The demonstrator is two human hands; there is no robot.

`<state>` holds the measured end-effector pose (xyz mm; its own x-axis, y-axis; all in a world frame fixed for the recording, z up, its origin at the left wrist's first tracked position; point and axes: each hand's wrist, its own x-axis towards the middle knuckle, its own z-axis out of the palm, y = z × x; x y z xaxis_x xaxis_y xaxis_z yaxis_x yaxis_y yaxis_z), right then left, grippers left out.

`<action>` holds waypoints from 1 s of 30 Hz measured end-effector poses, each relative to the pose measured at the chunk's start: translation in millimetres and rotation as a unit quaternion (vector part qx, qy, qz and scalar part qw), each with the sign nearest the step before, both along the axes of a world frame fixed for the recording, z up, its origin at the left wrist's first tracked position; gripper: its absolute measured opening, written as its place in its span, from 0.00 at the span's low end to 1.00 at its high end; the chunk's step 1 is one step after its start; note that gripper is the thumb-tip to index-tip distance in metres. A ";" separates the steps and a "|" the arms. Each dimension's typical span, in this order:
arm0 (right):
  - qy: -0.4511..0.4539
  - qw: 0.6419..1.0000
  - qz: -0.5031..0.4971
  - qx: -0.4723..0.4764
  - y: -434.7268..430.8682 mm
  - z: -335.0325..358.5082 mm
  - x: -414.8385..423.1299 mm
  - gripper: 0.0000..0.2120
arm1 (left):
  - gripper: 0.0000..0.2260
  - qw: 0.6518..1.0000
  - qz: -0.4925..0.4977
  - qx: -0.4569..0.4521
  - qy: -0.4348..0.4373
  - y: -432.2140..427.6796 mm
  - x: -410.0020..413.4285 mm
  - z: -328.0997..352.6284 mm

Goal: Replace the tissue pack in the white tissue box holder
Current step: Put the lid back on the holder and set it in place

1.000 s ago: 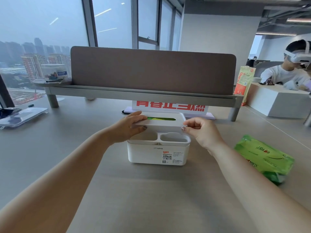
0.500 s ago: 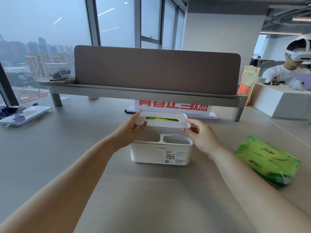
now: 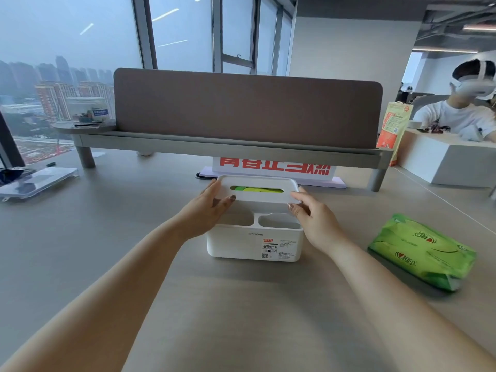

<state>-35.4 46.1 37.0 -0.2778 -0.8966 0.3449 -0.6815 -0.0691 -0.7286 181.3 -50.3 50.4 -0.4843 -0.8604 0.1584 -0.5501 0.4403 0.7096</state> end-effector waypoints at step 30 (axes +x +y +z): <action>-0.137 0.987 -0.001 0.084 -31.7 25.6 -5.8 0.23 | 0.19 0.991 0.071 0.101 0.041 -10.1 -15.6 31.1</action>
<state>-41.1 14.4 62.6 -0.3415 -0.9342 0.1032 -0.4579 0.0694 -0.8863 165.7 -60.3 81.5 -0.3481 -0.9374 0.0097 -0.5337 0.2066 0.8200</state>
